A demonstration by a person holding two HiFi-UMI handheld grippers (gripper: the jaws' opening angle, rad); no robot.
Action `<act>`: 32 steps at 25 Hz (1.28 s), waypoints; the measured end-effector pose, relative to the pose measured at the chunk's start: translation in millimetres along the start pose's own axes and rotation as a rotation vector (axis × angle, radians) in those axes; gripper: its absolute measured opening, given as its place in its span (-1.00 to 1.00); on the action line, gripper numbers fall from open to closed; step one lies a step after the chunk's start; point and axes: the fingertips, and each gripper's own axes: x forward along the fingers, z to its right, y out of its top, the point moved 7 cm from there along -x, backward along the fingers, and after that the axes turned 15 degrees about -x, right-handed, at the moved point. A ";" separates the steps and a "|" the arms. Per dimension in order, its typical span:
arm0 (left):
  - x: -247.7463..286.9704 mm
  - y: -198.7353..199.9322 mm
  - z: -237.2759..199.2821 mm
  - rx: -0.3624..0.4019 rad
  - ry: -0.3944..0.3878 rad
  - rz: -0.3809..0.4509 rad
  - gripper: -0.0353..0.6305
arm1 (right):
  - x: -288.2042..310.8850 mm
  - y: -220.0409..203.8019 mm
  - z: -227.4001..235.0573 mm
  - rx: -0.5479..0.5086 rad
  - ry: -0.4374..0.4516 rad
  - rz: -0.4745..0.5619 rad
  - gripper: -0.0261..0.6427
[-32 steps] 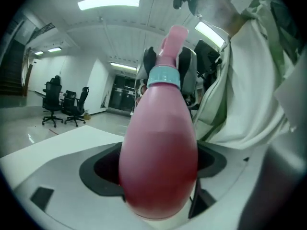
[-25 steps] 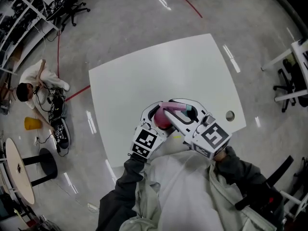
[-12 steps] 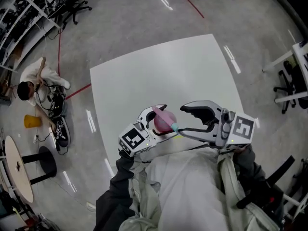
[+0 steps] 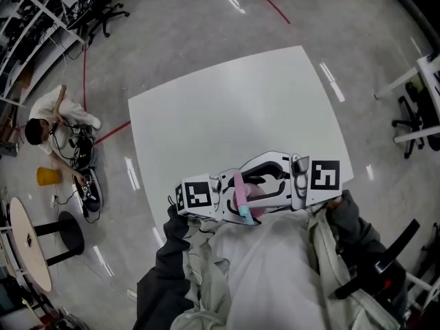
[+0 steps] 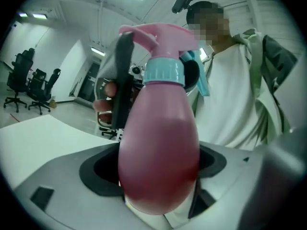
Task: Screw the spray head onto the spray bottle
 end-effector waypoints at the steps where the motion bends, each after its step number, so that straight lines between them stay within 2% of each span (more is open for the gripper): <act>1: -1.7 1.4 -3.0 0.002 0.031 0.023 0.41 | 0.1 0.6 0.3 -0.007 -0.015 0.006 -0.46; 2: -5.4 2.3 -6.4 0.004 0.078 0.052 0.41 | 0.3 0.5 0.7 -0.017 -0.048 0.002 -0.53; 4: -15.5 2.5 -14.7 -0.006 0.213 0.115 0.41 | 0.3 -1.7 3.3 -0.039 -0.163 -0.040 -0.54; 7: -29.7 3.8 -29.0 -0.043 0.443 0.224 0.41 | -1.3 -5.9 11.6 -0.041 -0.420 -0.113 -0.56; 9: -32.2 6.6 -34.1 -0.064 0.520 0.301 0.41 | -0.4 -5.5 16.0 -0.030 -0.568 -0.101 -0.57; 10: -30.7 7.8 -34.5 -0.071 0.518 0.334 0.41 | 1.5 -4.2 15.4 -0.036 -0.598 -0.093 -0.57; 12: -27.1 8.6 -30.8 -0.064 0.456 0.367 0.40 | 5.3 -1.2 8.8 -0.065 -0.557 -0.082 -0.57; 15: -26.9 8.2 -15.8 -0.022 0.305 0.326 0.40 | 0.2 5.2 0.6 -0.077 -0.420 -0.016 -0.55; 16: -27.8 7.3 -10.0 -0.008 0.255 0.289 0.40 | -3.0 6.8 -0.2 -0.063 -0.379 -0.007 -0.50; 17: -28.9 6.1 -4.5 0.010 0.213 0.241 0.40 | -5.1 7.5 -0.2 -0.050 -0.343 -0.007 -0.34; 20: -30.4 -1.5 6.8 0.024 0.113 0.054 0.40 | -2.9 4.5 -1.3 -0.044 -0.237 -0.054 -0.08; 22: -27.4 -6.6 10.0 0.007 0.042 -0.055 0.40 | 2.6 4.6 -2.8 -0.055 -0.164 -0.072 -0.05; 24: -23.0 -8.0 10.9 -0.001 -0.015 -0.108 0.40 | 6.6 9.3 -3.3 -0.059 -0.106 -0.048 -0.06; 25: -21.1 -7.8 10.6 -0.002 -0.030 -0.113 0.40 | 7.6 12.6 -3.9 -0.061 -0.086 -0.025 -0.06; 26: -19.5 -7.7 10.0 0.001 -0.035 -0.105 0.40 | 8.3 15.2 -5.3 -0.067 -0.071 -0.007 -0.15; 27: -18.3 -8.1 9.2 0.008 -0.032 -0.089 0.40 | 8.6 16.3 -7.1 -0.076 -0.063 -0.002 -0.37; 32: -18.0 -15.0 10.1 0.013 -0.021 0.001 0.40 | 7.5 14.4 -15.0 -0.081 -0.095 -0.024 -0.37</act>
